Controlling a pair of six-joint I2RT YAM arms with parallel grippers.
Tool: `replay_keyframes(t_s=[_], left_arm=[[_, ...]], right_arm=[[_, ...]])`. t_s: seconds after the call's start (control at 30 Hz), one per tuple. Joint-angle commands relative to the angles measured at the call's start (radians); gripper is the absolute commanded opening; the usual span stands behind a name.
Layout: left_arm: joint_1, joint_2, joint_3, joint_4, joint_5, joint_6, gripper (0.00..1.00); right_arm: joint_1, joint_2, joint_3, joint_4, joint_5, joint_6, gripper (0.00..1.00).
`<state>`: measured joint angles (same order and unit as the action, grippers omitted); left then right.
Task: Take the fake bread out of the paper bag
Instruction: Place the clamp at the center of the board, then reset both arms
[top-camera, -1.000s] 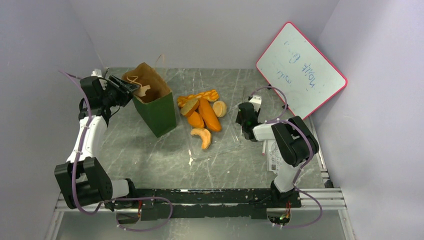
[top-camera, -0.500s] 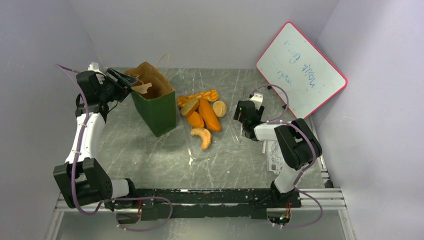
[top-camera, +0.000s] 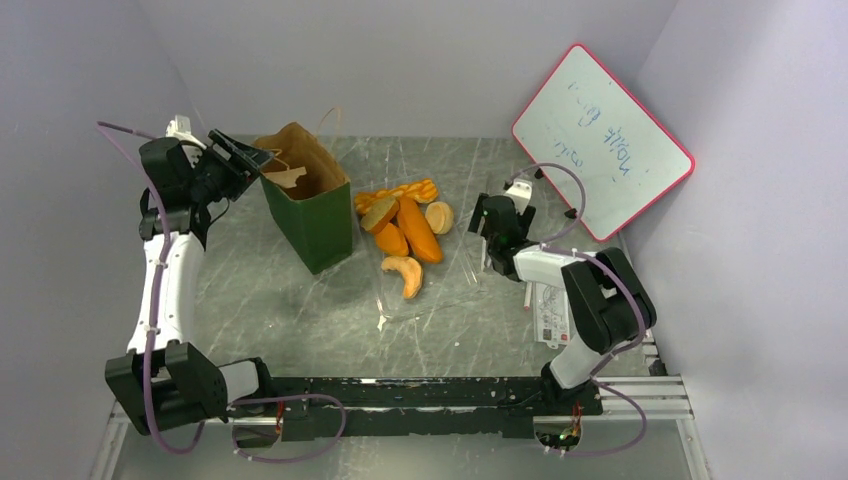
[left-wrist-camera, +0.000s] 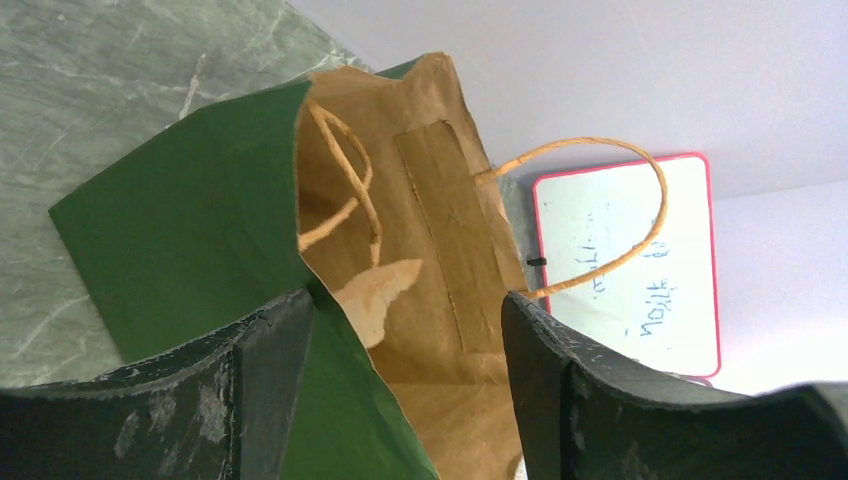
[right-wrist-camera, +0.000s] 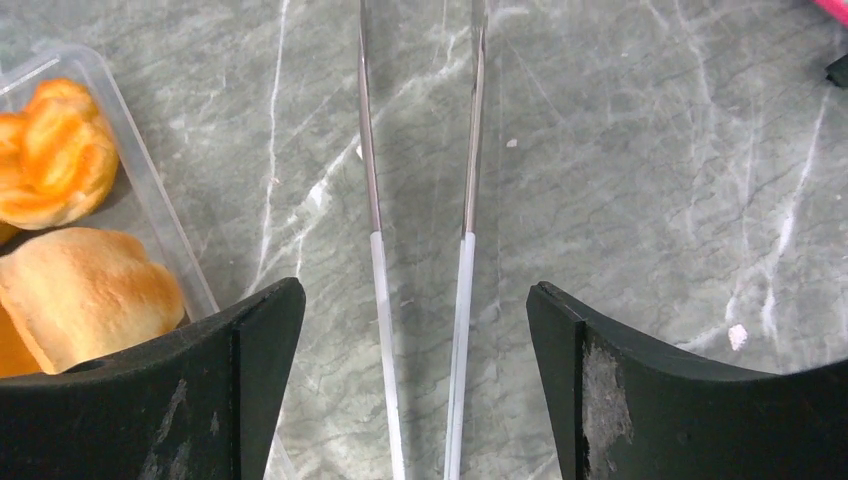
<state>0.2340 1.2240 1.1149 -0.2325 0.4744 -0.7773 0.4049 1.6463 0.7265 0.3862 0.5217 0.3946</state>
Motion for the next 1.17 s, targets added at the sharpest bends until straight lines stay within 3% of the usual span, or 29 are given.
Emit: replay_keyframes(t_s=[0.0, 0.23, 0.33, 0.43, 0.63, 0.77, 0.87, 0.93, 1.13], left_arm=[[0.008, -0.059, 0.047, -0.048, -0.001, 0.038, 0.74], [0.004, -0.173, 0.022, -0.036, -0.105, 0.059, 0.74], [-0.038, -0.241, -0.024, -0.011, -0.237, 0.073, 0.73], [-0.108, -0.313, -0.076, 0.037, -0.418, 0.084, 0.73], [-0.214, -0.316, -0.022, -0.013, -0.613, 0.184, 0.73], [-0.257, -0.384, -0.113, 0.072, -0.748, 0.232, 0.72], [-0.296, -0.428, -0.246, 0.255, -0.809, 0.353, 0.72], [-0.315, -0.437, -0.323, 0.347, -0.845, 0.452, 0.97], [-0.323, -0.400, -0.445, 0.447, -0.811, 0.631, 1.00]], right_arm=[[-0.005, -0.052, 0.035, -0.022, 0.041, -0.016, 0.86], [0.008, -0.132, 0.048, -0.048, 0.085, -0.012, 0.87], [0.027, -0.164, 0.081, -0.103, 0.119, -0.018, 0.90], [0.048, -0.202, 0.087, -0.129, 0.161, -0.038, 0.99], [0.051, -0.264, 0.088, -0.194, 0.216, 0.015, 1.00], [0.052, -0.278, 0.102, -0.276, 0.291, 0.088, 1.00], [0.051, -0.280, 0.111, -0.348, 0.341, 0.133, 1.00], [0.052, -0.291, 0.105, -0.379, 0.367, 0.145, 1.00], [0.052, -0.415, -0.017, -0.289, 0.369, 0.095, 1.00]])
